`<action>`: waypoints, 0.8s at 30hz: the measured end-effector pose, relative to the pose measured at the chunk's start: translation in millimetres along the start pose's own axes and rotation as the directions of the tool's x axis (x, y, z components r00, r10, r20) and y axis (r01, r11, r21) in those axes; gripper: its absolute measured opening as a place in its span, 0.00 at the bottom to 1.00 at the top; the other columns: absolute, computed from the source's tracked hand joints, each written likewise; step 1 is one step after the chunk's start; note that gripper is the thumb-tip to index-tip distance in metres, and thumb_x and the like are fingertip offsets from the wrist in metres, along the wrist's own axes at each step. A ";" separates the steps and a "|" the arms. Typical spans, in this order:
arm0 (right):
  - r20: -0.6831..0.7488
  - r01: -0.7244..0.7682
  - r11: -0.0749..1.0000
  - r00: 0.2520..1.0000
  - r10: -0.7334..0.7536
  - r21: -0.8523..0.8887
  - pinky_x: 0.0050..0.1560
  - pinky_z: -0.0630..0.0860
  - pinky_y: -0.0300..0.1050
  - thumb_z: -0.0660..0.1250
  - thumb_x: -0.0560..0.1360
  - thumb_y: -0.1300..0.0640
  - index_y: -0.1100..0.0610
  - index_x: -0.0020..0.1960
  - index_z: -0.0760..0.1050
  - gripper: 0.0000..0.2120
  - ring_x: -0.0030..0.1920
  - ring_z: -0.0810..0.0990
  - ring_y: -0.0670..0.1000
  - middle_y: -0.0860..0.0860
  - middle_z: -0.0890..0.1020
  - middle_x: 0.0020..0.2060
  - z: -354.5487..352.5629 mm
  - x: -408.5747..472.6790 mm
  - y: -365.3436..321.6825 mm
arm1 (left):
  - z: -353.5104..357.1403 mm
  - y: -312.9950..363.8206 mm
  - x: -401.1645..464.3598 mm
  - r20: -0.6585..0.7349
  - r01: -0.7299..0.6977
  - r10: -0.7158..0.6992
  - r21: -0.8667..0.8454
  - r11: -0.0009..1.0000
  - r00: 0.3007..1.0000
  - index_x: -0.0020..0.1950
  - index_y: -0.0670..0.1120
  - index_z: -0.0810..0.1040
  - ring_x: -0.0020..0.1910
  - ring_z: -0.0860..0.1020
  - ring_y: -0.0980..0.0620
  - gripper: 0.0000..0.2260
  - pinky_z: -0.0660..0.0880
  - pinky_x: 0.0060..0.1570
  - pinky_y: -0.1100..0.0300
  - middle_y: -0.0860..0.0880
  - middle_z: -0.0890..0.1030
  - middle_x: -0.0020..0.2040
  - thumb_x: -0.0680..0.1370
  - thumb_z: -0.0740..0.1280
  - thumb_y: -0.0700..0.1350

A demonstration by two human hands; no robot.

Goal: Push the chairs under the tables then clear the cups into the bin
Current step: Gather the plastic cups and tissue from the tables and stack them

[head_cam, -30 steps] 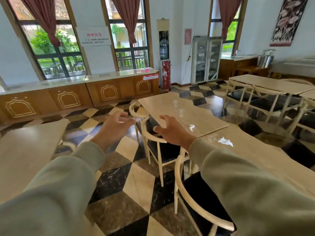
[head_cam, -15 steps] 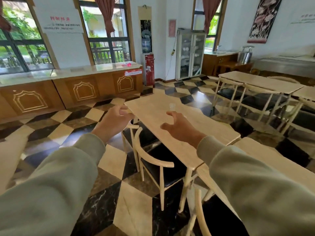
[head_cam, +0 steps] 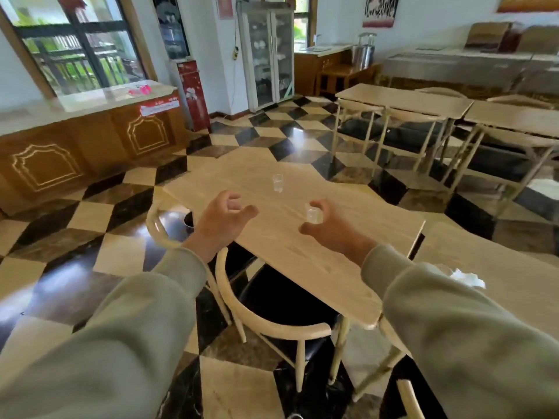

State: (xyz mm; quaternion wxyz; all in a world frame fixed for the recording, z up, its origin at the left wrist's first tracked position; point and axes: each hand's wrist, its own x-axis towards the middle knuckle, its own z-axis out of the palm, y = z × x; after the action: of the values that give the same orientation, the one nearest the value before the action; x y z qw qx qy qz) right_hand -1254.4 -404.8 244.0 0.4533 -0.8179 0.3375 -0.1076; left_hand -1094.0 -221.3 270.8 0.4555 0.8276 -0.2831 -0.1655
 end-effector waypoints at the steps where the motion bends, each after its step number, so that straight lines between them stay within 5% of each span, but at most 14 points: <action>1: -0.009 -0.019 1.000 1.000 0.019 0.022 0.67 0.65 0.48 0.77 0.76 0.53 0.55 0.78 0.65 0.35 0.75 0.66 0.58 0.55 0.65 0.78 8.9 42.4 5.0 | 6.2 -10.6 41.7 0.017 0.007 -0.007 0.004 1.000 1.000 0.71 0.49 0.73 0.61 0.77 0.48 0.26 0.73 0.58 0.52 0.48 0.79 0.64 0.76 0.74 0.56; 7: -0.048 -0.103 0.985 0.993 0.111 0.140 0.61 0.65 0.45 0.77 0.76 0.57 0.56 0.77 0.66 0.34 0.73 0.67 0.58 0.57 0.65 0.76 32.3 147.9 34.9 | 30.8 -42.4 145.8 0.091 0.068 -0.073 0.051 0.996 0.993 0.72 0.48 0.71 0.63 0.77 0.45 0.28 0.74 0.65 0.46 0.46 0.77 0.66 0.77 0.74 0.57; 15: -0.102 -0.270 0.957 0.954 0.281 0.107 0.61 0.67 0.44 0.77 0.75 0.56 0.57 0.77 0.66 0.35 0.73 0.68 0.58 0.58 0.66 0.76 54.1 257.4 52.7 | 49.6 -66.8 302.9 0.189 0.030 -0.056 0.137 0.990 0.980 0.72 0.49 0.71 0.60 0.78 0.49 0.36 0.75 0.59 0.52 0.49 0.78 0.62 0.69 0.75 0.63; 24: -0.237 -0.483 0.872 0.841 0.486 0.073 0.67 0.71 0.52 0.76 0.76 0.48 0.51 0.79 0.64 0.36 0.71 0.71 0.61 0.58 0.65 0.76 81.7 333.3 52.7 | 70.7 -109.0 439.2 0.386 0.055 -0.041 -0.026 0.998 0.922 0.66 0.53 0.74 0.54 0.81 0.54 0.40 0.75 0.48 0.59 0.48 0.81 0.60 0.58 0.73 0.68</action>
State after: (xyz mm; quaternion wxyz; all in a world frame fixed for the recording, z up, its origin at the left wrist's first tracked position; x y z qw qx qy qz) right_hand -989.3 -585.7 111.6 0.4244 -0.6838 0.5863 -0.0926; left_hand -752.2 -493.6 133.9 0.4020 0.7773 -0.3435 -0.3410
